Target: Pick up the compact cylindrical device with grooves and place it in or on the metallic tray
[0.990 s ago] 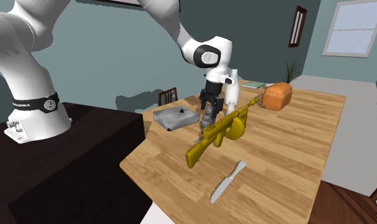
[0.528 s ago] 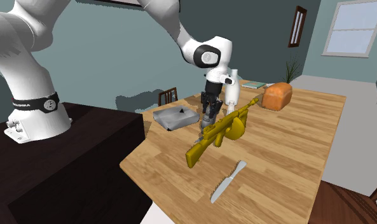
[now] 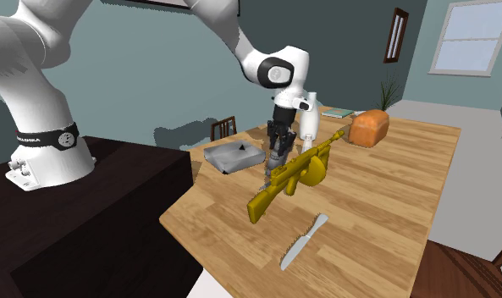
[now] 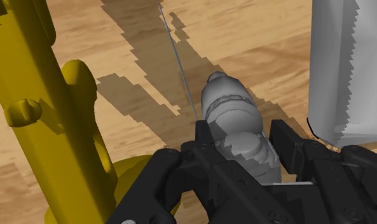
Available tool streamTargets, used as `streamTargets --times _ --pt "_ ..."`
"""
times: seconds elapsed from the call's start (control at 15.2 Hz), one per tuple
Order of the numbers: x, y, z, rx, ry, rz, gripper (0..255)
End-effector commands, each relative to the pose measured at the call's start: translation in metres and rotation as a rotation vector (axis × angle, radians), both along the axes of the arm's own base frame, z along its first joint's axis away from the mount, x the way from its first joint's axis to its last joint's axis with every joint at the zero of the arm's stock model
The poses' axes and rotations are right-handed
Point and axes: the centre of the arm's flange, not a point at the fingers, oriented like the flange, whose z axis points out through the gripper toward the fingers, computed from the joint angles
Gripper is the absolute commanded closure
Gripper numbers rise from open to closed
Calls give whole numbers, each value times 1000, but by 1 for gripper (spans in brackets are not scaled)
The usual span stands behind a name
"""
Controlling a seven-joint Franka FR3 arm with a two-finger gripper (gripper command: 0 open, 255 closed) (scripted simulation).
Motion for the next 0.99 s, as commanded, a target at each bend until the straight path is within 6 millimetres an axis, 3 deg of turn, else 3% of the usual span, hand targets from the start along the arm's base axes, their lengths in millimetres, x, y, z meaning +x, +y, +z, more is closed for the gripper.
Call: streamTargets --times 0.0,0.92 --pt "0 0 9 0 0 0 255" --pt "0 0 83 0 0 0 255"
